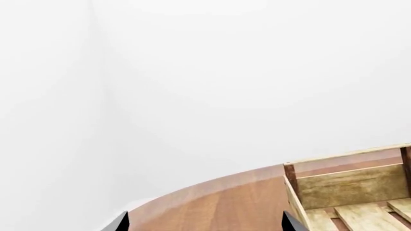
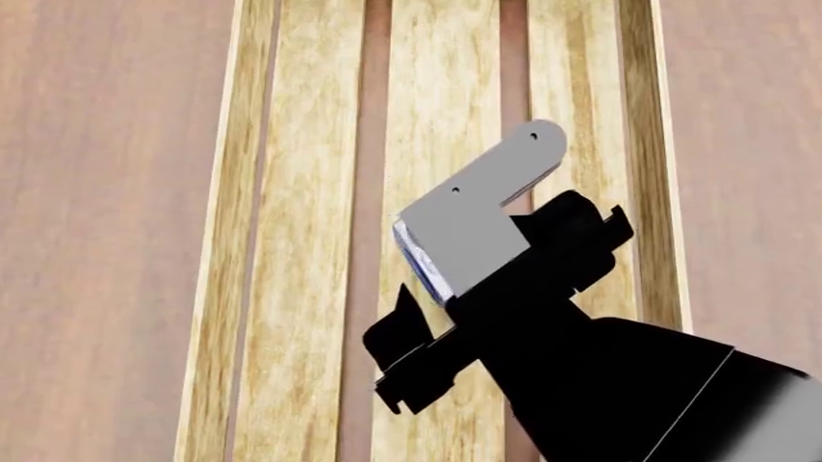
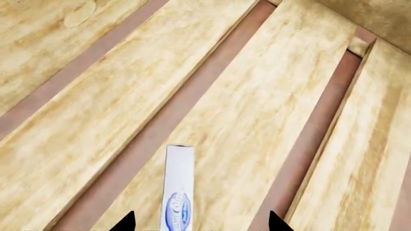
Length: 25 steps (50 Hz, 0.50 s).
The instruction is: Pick up the cream cheese and put it in the tray.
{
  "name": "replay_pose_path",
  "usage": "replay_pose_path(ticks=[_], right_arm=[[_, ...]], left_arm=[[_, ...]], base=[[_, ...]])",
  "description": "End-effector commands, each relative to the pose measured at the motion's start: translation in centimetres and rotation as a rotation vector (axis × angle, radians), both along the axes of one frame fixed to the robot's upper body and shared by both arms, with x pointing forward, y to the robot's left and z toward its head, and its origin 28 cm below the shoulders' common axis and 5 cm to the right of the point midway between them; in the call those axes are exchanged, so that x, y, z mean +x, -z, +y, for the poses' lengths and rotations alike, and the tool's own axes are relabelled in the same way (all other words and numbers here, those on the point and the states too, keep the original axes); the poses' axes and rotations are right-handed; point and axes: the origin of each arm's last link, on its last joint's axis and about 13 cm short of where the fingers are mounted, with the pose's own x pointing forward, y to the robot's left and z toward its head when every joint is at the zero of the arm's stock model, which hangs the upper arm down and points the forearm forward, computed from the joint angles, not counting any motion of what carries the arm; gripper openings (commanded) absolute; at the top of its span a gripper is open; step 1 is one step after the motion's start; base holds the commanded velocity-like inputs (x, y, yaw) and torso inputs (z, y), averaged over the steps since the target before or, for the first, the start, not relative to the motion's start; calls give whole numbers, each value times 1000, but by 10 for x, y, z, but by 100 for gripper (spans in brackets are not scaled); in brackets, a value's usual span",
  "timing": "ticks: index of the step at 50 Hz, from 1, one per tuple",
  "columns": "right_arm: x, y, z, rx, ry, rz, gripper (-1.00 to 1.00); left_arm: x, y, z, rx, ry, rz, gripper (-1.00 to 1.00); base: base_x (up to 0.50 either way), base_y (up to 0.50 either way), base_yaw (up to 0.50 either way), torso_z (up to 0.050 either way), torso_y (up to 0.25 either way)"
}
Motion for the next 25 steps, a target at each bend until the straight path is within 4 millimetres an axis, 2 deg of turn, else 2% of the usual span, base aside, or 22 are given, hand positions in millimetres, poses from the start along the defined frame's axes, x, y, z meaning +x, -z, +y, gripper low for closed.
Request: replay_pose_path(ticks=[1, 17, 25], right_arm=[[-12, -8, -6, 28, 3, -36, 100], [-69, -33, -39, 134, 53, -216, 100], [-98, -31, -60, 224, 106, -308, 100]], left_arm=[[0, 0, 0, -1, -3, -1, 100], [0, -1, 0, -5, -8, 0, 100], [0, -2, 1, -6, -14, 0, 100]], base=[[0, 0, 0, 0, 0], [0, 0, 0, 0, 0], [0, 0, 0, 0, 0]])
